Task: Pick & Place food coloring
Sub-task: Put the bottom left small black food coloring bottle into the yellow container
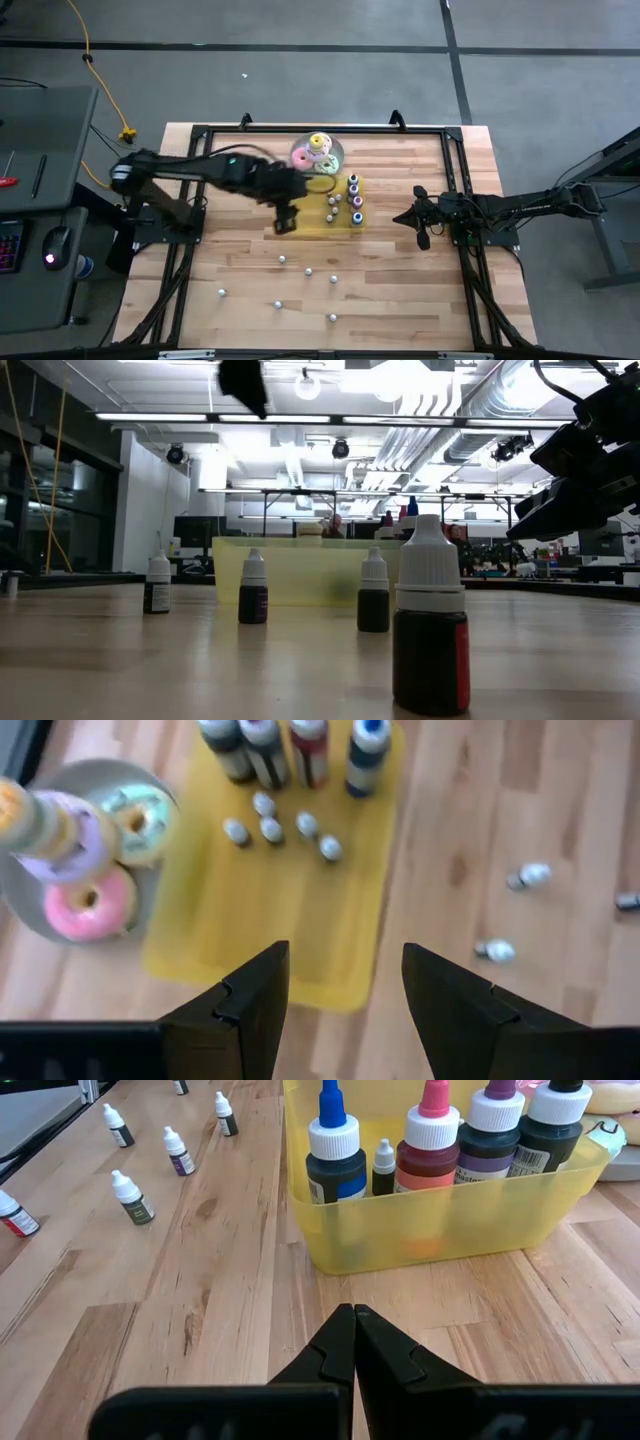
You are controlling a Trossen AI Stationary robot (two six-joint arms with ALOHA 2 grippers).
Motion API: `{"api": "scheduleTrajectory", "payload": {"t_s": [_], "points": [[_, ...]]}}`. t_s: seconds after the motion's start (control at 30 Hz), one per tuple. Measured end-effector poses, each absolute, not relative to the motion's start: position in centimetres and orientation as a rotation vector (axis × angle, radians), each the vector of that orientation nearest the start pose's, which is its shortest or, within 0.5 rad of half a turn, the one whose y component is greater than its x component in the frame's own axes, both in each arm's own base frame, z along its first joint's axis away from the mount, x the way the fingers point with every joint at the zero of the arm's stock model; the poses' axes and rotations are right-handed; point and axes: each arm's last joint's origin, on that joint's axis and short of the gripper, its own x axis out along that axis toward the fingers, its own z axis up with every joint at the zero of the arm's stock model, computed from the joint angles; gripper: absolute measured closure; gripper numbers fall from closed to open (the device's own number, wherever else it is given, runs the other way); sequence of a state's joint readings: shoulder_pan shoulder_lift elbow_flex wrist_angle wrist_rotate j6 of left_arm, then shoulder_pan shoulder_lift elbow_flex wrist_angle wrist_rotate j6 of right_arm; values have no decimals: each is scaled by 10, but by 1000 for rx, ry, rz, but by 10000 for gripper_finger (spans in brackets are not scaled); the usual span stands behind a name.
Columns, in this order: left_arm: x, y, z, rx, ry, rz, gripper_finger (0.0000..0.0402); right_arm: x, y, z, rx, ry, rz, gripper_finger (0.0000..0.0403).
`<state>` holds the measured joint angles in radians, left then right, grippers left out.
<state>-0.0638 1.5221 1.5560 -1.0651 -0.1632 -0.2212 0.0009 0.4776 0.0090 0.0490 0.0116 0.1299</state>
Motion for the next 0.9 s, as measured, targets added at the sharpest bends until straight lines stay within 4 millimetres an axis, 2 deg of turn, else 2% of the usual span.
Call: {"api": "scheduleTrajectory", "payload": {"t_s": [0.13, 0.4, 0.63, 0.9], "points": [[272, -26, 334, -109, 1023, 161, 213, 120, 0, 128, 125, 419, -38, 402], [235, -47, 300, -135, 1093, 82, 213, 119, 0, 128, 125, 423, -38, 402], [200, -60, 282, -326, 1135, 136, 213, 119, 0, 128, 125, 419, -38, 402], [174, -75, 265, -622, 1197, 279, 213, 119, 0, 128, 125, 420, -38, 402]]}}
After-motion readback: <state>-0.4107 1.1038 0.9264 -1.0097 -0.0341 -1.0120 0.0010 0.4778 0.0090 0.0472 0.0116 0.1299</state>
